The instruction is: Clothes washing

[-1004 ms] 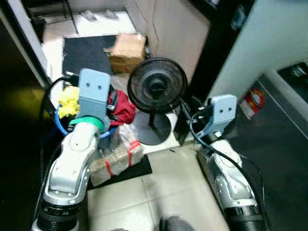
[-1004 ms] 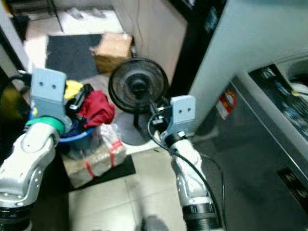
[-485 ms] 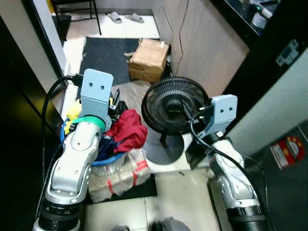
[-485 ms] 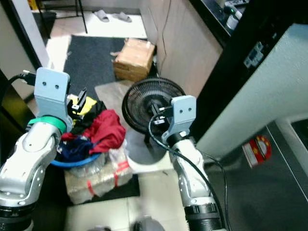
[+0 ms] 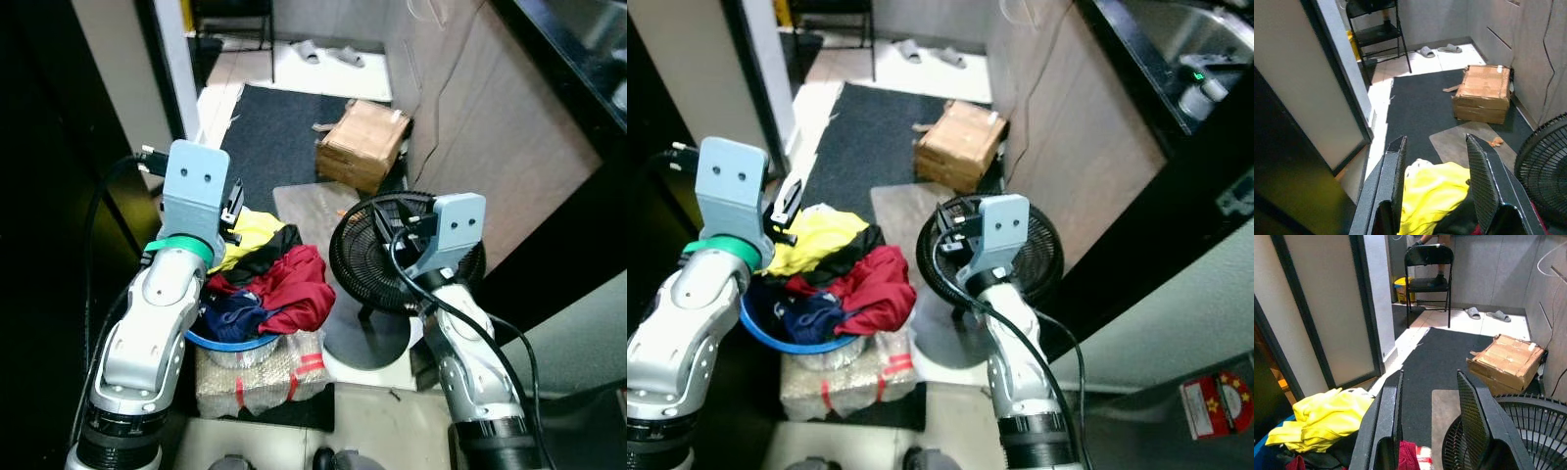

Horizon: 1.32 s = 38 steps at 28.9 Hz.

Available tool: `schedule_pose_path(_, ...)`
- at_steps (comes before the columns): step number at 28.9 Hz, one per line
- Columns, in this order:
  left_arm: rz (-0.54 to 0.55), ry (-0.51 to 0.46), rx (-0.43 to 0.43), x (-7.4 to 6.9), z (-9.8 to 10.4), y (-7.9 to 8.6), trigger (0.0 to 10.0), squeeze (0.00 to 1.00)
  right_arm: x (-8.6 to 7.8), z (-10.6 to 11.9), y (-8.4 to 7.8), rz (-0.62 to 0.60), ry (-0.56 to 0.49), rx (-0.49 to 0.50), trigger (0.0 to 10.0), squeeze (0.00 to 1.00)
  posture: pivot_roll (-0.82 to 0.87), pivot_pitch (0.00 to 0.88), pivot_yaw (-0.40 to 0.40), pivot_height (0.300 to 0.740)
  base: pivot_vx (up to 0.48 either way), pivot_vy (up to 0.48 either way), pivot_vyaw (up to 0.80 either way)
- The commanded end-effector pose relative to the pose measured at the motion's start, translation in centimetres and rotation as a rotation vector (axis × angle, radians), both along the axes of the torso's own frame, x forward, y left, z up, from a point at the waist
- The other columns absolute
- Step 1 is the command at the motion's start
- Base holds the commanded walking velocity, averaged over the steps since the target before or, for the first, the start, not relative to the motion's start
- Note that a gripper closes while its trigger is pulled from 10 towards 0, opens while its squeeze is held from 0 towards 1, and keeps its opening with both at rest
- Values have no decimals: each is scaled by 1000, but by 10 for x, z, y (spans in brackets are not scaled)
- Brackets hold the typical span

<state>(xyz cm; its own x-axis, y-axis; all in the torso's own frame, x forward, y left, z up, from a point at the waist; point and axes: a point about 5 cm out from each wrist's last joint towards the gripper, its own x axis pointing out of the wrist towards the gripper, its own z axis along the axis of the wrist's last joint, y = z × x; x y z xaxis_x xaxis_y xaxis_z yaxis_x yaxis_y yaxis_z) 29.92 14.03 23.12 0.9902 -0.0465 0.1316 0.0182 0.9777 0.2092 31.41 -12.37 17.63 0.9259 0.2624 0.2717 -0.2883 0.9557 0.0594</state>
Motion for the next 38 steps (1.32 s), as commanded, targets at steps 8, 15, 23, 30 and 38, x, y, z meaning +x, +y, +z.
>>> schedule_pose_path(8, -8, 7, 4, 1, -4, -2, 10000, 0, -2, -1, 5, 48, 8, 13, 10000, 0, 31, 48, -8, 740, 0, 0, 0)
schedule_pose_path(15, 0, 4, 5, 2, -5, 0, 10000, 0, -2, 0, 7, 62, 5, 24, 10000, 0, 32, 45, -9, 740, 0, 0, 0)
schedule_pose_path(23, 2, -10, 8, 1, -3, -1, 10000, 0, -2, -2, 7, 50, 0, -20, 10000, 0, 33, 53, -7, 740, 0, 0, 0)
schedule_pose_path(30, 13, -15, 10, 2, -2, 1, 10000, 0, -1, -2, 5, 28, 1, -47, 10000, 0, 34, 61, -6, 740, 411, 0, 664)
schedule_pose_path(38, 6, -6, -8, 1, -3, 0, 10000, 0, -2, -2, 4, 25, 1, -16, 10000, 0, 34, 64, -6, 740, 180, 0, 291)
